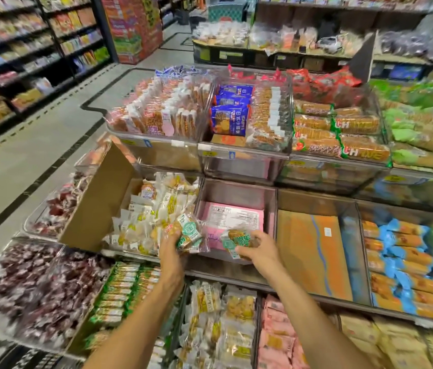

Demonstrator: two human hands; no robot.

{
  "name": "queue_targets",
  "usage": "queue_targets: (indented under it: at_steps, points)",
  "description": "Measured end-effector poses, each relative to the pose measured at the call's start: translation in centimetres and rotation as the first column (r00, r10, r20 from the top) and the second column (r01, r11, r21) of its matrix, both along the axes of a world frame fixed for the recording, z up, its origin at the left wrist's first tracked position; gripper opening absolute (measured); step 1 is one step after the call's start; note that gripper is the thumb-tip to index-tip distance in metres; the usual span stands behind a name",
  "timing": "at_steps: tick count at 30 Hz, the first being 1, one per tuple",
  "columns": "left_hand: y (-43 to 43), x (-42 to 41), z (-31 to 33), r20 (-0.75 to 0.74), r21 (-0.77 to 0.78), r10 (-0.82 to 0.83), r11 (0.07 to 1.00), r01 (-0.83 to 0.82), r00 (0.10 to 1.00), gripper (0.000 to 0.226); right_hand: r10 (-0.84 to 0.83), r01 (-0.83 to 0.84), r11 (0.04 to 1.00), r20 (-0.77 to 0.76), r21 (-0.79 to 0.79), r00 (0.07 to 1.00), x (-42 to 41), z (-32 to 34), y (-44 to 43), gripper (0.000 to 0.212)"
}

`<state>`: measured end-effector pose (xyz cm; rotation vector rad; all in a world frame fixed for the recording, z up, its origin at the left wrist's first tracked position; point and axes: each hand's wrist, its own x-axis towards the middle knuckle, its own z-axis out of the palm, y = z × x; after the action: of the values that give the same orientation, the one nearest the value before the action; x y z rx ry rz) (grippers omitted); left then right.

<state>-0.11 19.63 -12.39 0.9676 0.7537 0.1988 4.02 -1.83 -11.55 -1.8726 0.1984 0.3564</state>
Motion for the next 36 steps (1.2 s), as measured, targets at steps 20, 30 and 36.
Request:
queue_targets:
  at_steps: [20,30,36]
  points:
    - [-0.4,0.0,0.1,0.112,-0.034,0.054,0.998,-0.05,0.992,0.017,0.159,-0.184,0.975,-0.19,-0.126,0.969,2.9,-2.1,4.0,0.072]
    - [-0.4,0.0,0.0,0.083,-0.062,0.068,0.996,-0.063,0.994,0.017,0.128,0.08,0.913,-0.468,0.4,0.875,2.8,-3.9,5.9,0.092]
    - [-0.5,0.2,0.2,0.095,-0.07,0.085,0.994,-0.078,0.992,0.015,0.038,0.319,0.815,-0.595,0.483,0.803,3.1,-3.7,5.0,0.067]
